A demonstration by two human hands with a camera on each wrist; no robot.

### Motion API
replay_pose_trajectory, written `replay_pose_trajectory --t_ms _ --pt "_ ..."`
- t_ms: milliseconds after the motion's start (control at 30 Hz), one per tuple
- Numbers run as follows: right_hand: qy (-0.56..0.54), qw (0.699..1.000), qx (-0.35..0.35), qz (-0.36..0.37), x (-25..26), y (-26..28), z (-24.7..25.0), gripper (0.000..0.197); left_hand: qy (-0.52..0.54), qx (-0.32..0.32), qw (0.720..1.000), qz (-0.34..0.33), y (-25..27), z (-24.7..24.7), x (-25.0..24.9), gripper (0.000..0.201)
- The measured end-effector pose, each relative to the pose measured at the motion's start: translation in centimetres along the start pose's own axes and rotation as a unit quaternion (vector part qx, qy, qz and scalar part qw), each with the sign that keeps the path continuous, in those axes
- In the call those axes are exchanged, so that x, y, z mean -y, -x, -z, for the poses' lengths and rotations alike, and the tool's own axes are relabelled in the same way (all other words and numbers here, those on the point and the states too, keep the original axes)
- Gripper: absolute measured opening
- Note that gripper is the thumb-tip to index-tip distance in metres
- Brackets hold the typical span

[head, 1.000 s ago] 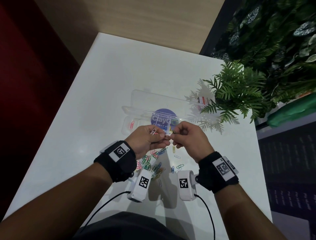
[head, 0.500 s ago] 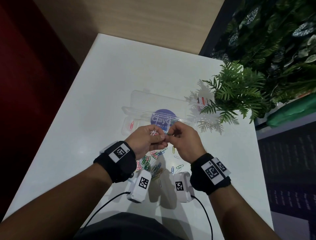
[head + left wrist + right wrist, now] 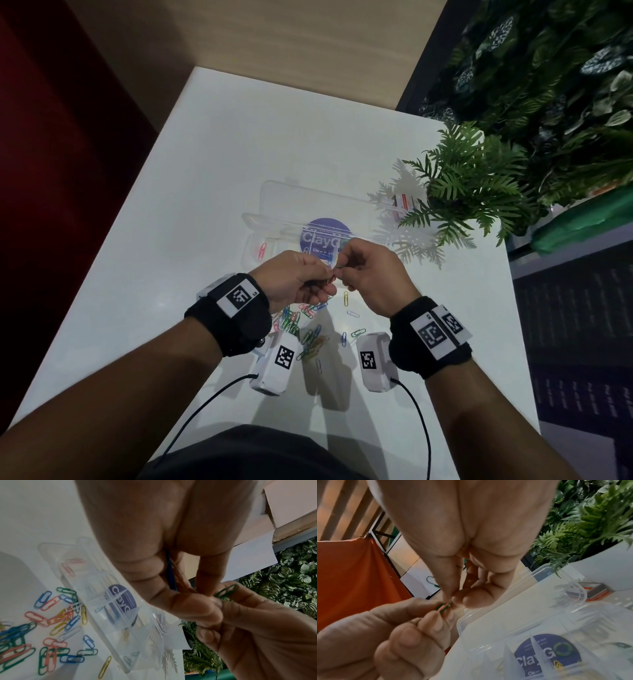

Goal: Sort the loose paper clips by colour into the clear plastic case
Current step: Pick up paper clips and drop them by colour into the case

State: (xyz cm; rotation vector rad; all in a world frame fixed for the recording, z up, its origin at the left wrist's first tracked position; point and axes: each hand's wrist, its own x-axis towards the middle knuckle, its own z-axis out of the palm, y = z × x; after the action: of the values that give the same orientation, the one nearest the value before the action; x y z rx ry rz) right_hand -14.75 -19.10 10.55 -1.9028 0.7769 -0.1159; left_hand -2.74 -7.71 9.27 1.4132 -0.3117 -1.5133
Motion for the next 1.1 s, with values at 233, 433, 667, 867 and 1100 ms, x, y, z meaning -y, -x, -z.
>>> replay_pose_trajectory --t_ms 233,433,667,867,1100 --pt "-0.006 1.000 -0.027 -0.001 0.0 -0.2 -0.6 0.027 0.030 -0.012 0.999 -0.020 0.0 0.2 0.0 0.015" --pt "-0.008 1.000 -0.018 0.002 0.4 0.3 -1.3 0.023 0.057 -0.060 0.996 -0.040 -0.4 -0.1 0.3 0.019" --pt "-0.039 0.999 -0.005 -0.033 -0.4 0.4 0.3 0.025 0.109 -0.134 0.984 -0.035 -0.8 0.6 0.4 0.019" --pt "0.064 0.978 -0.124 -0.154 -4.9 -2.4 3.6 0.021 0.124 -0.117 0.985 -0.028 -0.9 1.0 0.6 0.018" --pt "0.189 0.949 -0.094 -0.235 -7.9 -5.1 3.4 0.018 0.128 -0.099 0.986 -0.032 -0.9 1.1 0.8 0.014"
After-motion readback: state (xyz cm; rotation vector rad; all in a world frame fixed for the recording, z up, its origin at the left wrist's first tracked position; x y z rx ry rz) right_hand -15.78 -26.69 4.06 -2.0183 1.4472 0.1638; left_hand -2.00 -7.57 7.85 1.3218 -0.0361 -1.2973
